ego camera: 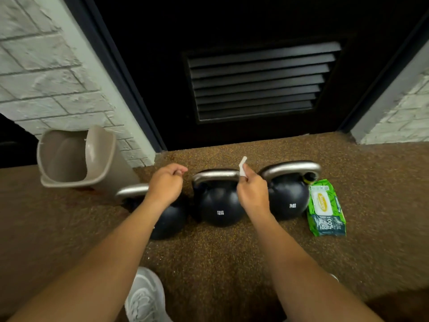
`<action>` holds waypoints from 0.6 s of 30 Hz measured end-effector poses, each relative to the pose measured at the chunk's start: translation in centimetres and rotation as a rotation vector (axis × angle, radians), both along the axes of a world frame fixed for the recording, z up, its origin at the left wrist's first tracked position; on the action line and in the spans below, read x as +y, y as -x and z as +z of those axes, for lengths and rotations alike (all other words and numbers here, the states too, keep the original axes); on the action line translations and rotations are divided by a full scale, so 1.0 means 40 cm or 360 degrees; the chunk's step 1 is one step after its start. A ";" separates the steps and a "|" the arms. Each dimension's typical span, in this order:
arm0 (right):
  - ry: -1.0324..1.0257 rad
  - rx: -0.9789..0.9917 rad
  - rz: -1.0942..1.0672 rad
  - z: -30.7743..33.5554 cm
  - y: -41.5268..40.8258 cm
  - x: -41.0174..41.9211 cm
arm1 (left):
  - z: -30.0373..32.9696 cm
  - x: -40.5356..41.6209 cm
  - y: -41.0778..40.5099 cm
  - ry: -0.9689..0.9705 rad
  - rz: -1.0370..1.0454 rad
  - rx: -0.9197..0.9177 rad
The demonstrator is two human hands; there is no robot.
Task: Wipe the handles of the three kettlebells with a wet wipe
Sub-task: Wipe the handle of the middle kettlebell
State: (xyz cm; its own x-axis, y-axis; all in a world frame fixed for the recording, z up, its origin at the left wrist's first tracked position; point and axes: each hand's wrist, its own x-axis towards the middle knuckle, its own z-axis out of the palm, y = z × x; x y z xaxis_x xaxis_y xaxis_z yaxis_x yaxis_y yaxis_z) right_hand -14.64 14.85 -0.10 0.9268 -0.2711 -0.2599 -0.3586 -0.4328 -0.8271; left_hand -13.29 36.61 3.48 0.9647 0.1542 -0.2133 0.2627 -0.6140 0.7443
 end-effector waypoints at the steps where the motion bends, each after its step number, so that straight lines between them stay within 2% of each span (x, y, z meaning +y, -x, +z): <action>1: 0.0121 0.0007 0.0135 -0.009 -0.002 0.008 | -0.008 -0.006 0.001 0.0007 -0.0018 0.0011; 4: 0.0372 -0.0063 0.0359 -0.018 0.001 0.017 | -0.036 -0.022 -0.004 0.0057 -0.0055 0.0029; 11: 0.0376 -0.0110 0.0154 -0.023 -0.039 -0.010 | -0.086 -0.052 -0.026 0.0114 0.0008 0.0053; 18: 0.0637 -0.0011 0.0350 -0.039 -0.051 0.014 | -0.106 -0.060 -0.046 0.0090 -0.0090 0.0044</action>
State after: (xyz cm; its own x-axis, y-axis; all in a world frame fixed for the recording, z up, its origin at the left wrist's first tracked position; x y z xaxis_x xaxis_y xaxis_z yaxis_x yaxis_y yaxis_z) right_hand -12.60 15.42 -1.67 0.9749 -0.1454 -0.1685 -0.2174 -0.7841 -0.5814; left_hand -11.46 34.21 -0.78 0.9652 0.0865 -0.2469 0.2497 -0.5858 0.7710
